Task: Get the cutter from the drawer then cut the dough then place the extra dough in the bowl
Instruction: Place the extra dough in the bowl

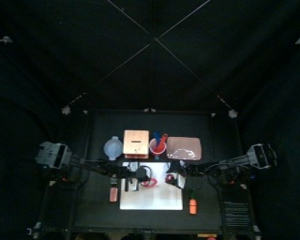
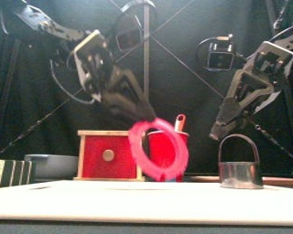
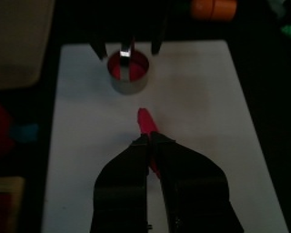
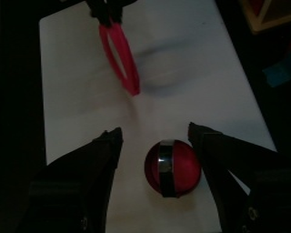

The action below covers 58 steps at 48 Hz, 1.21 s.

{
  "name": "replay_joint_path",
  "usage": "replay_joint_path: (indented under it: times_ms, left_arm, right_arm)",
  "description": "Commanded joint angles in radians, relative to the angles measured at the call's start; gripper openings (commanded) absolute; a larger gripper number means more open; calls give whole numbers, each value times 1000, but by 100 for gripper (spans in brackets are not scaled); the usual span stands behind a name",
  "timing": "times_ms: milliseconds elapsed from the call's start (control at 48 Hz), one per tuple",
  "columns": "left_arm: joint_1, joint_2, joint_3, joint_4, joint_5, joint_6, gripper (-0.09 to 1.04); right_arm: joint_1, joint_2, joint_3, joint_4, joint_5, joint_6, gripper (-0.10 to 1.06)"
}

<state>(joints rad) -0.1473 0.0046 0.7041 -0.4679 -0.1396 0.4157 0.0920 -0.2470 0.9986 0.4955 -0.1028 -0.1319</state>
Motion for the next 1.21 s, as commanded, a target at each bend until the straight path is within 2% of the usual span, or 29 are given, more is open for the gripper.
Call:
replay_joint_path:
  times_ms: [21,167,271,542,708,917,1208]
  left_arm:
    - [23,-137,41,44,-100,0,44]
    - [101,-295,141,52,-193,0,44]
    - [198,-426,204,31,-219,-2,44]
    - [433,-767,376,-92,-213,-2,44]
    - [517,-905,483,-152,-181,-2,44]
    - [563,-897,548,-201,-84,-5,44]
    - [566,-738,555,-184,-5,-3,44]
  right_arm:
    - [-6,-20,-21,-5,-6,0,92]
    - [-18,-20,-23,-14,-6,-2,92]
    - [-23,-18,-23,-25,-6,-2,92]
    - [-28,-18,-20,-26,-9,-2,92]
    - [-29,-18,-17,-26,-9,-2,92]
    - [-34,-17,-15,-29,-9,-2,92]
    - [-48,-11,-17,-31,-9,-2,92]
